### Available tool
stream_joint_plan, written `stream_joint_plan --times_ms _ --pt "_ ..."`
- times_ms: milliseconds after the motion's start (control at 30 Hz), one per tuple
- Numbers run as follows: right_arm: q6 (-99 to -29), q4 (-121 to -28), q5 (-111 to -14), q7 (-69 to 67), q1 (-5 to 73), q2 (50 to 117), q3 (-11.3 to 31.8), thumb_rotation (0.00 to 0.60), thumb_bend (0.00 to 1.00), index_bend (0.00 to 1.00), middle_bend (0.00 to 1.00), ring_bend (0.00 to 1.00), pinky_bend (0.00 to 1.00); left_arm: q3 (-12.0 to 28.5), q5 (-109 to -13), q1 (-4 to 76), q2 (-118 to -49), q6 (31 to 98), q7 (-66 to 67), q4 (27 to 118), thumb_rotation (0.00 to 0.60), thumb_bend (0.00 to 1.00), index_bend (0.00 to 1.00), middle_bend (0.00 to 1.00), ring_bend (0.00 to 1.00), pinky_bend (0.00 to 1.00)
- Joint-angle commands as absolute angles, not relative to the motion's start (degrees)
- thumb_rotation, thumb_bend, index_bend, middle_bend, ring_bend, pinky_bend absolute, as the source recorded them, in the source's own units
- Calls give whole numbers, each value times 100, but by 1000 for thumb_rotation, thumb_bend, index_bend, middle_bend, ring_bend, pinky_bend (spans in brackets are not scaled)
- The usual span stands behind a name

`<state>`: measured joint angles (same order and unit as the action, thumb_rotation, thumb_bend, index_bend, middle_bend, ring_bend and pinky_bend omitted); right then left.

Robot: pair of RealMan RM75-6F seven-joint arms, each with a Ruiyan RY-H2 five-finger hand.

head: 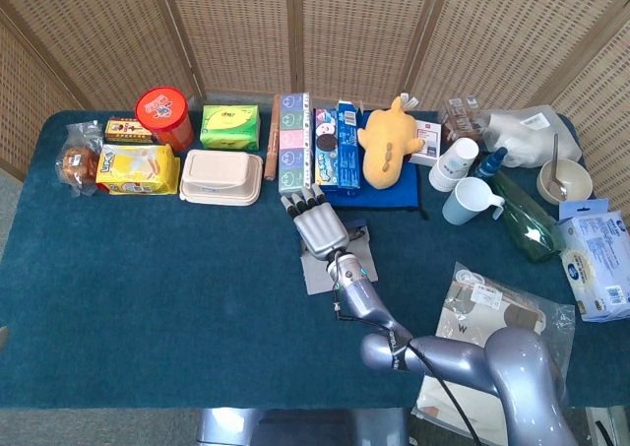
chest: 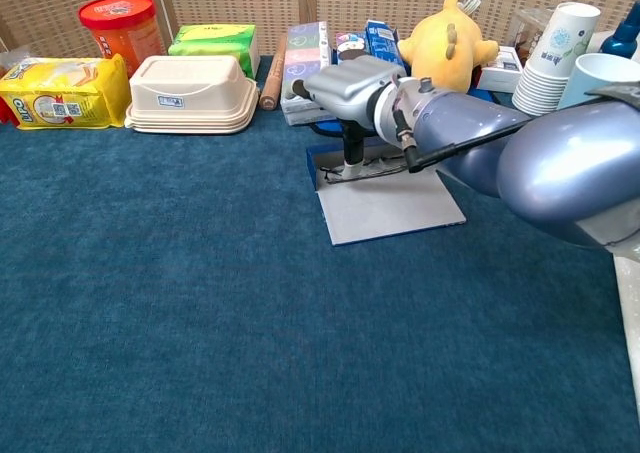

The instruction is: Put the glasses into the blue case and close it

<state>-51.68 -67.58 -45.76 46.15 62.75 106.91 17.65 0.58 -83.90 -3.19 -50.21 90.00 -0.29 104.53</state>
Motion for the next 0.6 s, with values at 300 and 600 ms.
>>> stream_joint_plan --times_ms 300,600 --pt "-4836 -8132 -3746 4910 6352 9748 1839 544 608 115 143 33 27 61 -8435 -271 -5099 8945 20 10451 600 279 108 63 0 0" --pt "-4529 -8327 -3081 4581 6591 9397 1771 298 686 219 234 116 48 47 -8406 -276 -5126 8917 41 10472 600 279 106 61 0 0"
